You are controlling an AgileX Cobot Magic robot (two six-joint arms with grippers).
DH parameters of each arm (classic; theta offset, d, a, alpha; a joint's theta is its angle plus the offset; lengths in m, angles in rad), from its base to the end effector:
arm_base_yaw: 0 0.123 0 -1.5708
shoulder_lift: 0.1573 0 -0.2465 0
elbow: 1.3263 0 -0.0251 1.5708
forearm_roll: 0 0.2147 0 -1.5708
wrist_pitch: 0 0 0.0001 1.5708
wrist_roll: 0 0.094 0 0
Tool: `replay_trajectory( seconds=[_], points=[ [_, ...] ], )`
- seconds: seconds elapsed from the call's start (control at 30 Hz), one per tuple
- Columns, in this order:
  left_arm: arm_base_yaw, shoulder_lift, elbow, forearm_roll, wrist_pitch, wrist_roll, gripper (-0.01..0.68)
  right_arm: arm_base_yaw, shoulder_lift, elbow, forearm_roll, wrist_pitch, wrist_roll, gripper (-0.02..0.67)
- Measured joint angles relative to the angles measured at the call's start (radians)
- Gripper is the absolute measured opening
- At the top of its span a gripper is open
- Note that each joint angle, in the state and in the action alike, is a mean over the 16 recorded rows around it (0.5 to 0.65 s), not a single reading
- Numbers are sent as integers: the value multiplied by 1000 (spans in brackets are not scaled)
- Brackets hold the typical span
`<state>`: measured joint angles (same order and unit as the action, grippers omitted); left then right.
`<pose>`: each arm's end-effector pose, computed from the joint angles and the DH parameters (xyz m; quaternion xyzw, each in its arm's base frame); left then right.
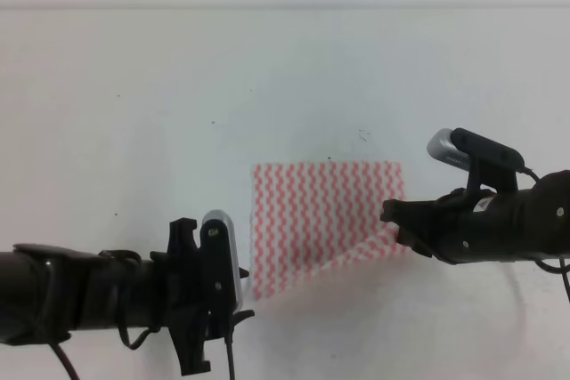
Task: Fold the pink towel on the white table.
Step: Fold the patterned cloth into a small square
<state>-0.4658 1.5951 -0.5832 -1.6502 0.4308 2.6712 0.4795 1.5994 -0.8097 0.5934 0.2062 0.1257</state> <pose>0.2037 -0.1463 0.1428 0.6731 0.6322 -0.1049 0.3691 0.2483 0.1413 0.1740 0.0881 0.9345 0.2355 0.2521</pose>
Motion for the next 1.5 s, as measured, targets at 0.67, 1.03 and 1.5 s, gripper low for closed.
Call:
replay_trajectory(
  seconds=[0.67,1.03,1.5],
  points=[
    [0,105,-39,-101,13,145,321,0,0,0,3,0,1,-18],
    [-1,115,-47,-103,5,146,231,0,0,0,3,0,1,-18],
    [-2,118,-52,-102,-12,124,25,0,0,0,3,2,1,-18]
  ],
)
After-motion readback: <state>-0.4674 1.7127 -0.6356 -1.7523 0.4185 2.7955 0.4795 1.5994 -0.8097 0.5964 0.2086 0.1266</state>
